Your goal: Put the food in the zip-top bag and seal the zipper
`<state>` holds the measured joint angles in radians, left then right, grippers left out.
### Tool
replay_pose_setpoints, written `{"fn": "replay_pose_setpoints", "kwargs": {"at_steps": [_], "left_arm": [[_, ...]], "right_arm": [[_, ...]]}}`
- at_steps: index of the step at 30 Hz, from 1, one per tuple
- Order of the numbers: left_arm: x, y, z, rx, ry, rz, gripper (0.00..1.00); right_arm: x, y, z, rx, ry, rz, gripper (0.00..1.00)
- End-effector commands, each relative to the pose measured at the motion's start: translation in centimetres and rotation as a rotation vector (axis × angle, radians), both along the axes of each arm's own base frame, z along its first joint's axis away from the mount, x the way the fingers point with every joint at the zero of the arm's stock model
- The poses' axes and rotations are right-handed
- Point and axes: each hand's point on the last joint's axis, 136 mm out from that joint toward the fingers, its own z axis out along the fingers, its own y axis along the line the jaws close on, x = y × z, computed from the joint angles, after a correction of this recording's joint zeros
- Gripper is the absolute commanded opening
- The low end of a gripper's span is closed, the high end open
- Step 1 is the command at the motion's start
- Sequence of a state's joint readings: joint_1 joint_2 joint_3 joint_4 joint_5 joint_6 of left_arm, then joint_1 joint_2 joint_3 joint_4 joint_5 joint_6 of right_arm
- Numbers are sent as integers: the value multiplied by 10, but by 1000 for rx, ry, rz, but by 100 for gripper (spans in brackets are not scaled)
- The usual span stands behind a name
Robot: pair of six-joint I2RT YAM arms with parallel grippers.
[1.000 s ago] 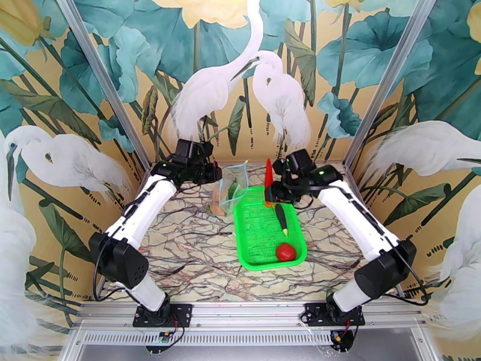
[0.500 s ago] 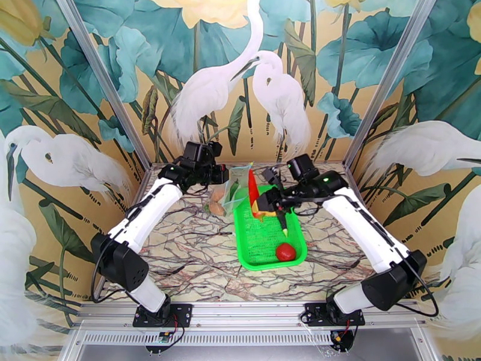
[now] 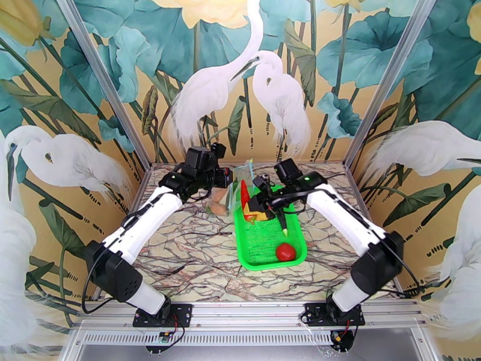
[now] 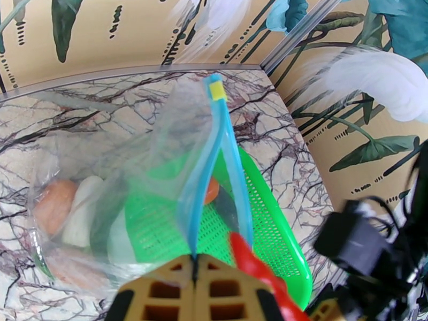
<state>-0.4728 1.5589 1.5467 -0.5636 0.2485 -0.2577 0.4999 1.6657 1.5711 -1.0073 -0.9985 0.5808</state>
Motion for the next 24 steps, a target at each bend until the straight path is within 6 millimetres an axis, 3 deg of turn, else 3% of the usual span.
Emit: {"fn": "replay_pose_setpoints", "kwargs": {"at_steps": [1, 7, 15, 24], "left_arm": [[-7, -3, 19, -34, -59, -21, 0], [-16, -3, 10, -22, -25, -50, 0], [-26, -4, 15, -44, -11, -72, 0], [-34, -8, 14, -58, 33, -106, 0]], "right_arm": [[19, 10, 18, 45, -43, -27, 25], [52, 21, 30, 52, -88, -83, 27], [82, 24, 8, -41, -93, -161, 32], [106, 22, 0, -109, -129, -243, 38]]}}
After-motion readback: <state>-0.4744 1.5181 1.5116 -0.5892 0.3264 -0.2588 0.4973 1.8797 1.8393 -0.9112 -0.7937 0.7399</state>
